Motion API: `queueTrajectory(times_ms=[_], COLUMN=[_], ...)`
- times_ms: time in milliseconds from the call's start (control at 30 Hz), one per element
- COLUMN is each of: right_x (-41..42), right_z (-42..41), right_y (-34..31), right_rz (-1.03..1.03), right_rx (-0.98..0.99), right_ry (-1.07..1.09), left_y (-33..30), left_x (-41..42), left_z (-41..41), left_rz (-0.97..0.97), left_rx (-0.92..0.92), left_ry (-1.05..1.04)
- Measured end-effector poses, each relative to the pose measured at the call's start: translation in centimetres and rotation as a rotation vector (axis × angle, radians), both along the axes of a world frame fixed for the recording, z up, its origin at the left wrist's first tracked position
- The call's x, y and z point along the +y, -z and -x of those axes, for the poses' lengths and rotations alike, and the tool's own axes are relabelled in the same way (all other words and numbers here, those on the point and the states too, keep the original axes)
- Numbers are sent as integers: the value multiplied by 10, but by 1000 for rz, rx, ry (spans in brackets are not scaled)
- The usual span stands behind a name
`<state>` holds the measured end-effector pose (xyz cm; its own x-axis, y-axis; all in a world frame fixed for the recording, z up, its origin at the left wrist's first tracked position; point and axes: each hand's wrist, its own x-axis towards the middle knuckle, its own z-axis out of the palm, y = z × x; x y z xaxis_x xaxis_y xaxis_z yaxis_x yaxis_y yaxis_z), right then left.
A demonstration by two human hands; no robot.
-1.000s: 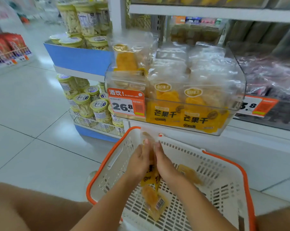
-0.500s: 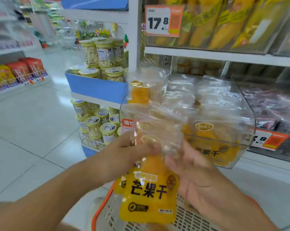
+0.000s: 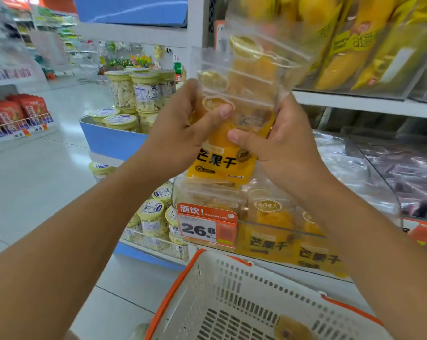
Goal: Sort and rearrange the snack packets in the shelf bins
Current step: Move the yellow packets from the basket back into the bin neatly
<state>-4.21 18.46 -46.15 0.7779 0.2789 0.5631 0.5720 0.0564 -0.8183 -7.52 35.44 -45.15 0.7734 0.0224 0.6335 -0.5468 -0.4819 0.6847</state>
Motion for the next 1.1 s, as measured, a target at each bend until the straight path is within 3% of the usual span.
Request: queueTrajectory(times_ms=[200, 333, 467, 567, 733, 933, 1000, 1100], right_x=[5, 5, 4, 6, 7, 3, -1, -2], right_z=[-2, -3, -10, -14, -12, -12, -12, -10], right_y=[15, 5, -1, 1, -1, -11, -10, -9], right_rz=[218, 431, 367, 375, 658, 911, 836, 532], right_rx=[103, 138, 116, 29, 23, 58, 20, -154], right_ry=[-26, -60, 60, 134, 158, 112, 196, 339], left_y=[22, 32, 36, 42, 44, 45, 48, 52], left_x=[17, 25, 30, 36, 31, 21, 19, 19], left_z=[0, 6, 13, 13, 13, 11, 8, 7], left_rz=[-47, -191, -322, -442, -385, -29, -2, -2], left_rx=[167, 283, 330, 462, 541, 496, 489, 488], left_ry=[84, 46, -142, -220, -277, -52, -5, -11])
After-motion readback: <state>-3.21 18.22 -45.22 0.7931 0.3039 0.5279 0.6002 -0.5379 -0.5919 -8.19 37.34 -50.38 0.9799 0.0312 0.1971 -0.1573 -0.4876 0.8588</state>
